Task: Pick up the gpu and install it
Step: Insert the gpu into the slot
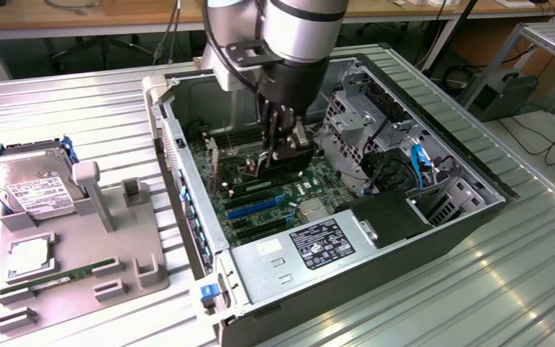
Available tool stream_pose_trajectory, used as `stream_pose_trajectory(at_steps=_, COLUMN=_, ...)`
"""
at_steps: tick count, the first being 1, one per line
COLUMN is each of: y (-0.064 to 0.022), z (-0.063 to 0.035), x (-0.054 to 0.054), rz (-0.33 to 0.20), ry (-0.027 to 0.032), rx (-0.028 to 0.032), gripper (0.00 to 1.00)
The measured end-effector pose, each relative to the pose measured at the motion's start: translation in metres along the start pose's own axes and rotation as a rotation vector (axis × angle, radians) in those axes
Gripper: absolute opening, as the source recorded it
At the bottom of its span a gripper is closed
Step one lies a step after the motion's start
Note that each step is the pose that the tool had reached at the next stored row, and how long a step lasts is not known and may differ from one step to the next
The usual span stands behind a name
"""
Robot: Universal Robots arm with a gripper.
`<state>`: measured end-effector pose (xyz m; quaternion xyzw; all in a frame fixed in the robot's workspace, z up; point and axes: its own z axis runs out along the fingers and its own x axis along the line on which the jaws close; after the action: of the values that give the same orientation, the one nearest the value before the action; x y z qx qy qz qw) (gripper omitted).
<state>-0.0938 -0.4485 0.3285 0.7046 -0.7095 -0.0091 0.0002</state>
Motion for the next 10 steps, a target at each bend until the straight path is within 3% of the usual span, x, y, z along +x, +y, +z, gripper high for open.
stream_pose_trajectory(at_steps=1, y=0.0101, z=0.0070, x=0.004, rz=-0.001, ry=0.0000, rx=0.0001, gripper=0.26)
stream_pose_trajectory(at_steps=2, y=0.0121, z=0.0118, x=0.010, rz=-0.002, ry=-0.0001, rx=0.0004, gripper=0.26)
stream_pose_trajectory(at_steps=3, y=0.0159, z=0.0269, x=0.012, rz=-0.002, ry=-0.0002, rx=0.0179, gripper=0.26)
stream_pose_trajectory(at_steps=5, y=0.0199, z=0.0422, x=0.012, rz=-0.002, ry=-0.0001, rx=0.0318, gripper=0.26)
stream_pose_trajectory(at_steps=6, y=0.0204, z=0.0454, x=0.012, rz=-0.002, ry=-0.0019, rx=0.0335, gripper=0.26)
stream_pose_trajectory(at_steps=7, y=0.0207, z=0.0464, x=0.012, rz=-0.001, ry=-0.0077, rx=0.0335, gripper=0.26)
stream_pose_trajectory(at_steps=8, y=0.0222, z=0.0474, x=0.012, rz=0.000, ry=-0.0256, rx=0.0335, gripper=0.26)
stream_pose_trajectory(at_steps=10, y=0.0248, z=0.0500, x=0.013, rz=0.000, ry=-0.0256, rx=0.0335, gripper=0.26)
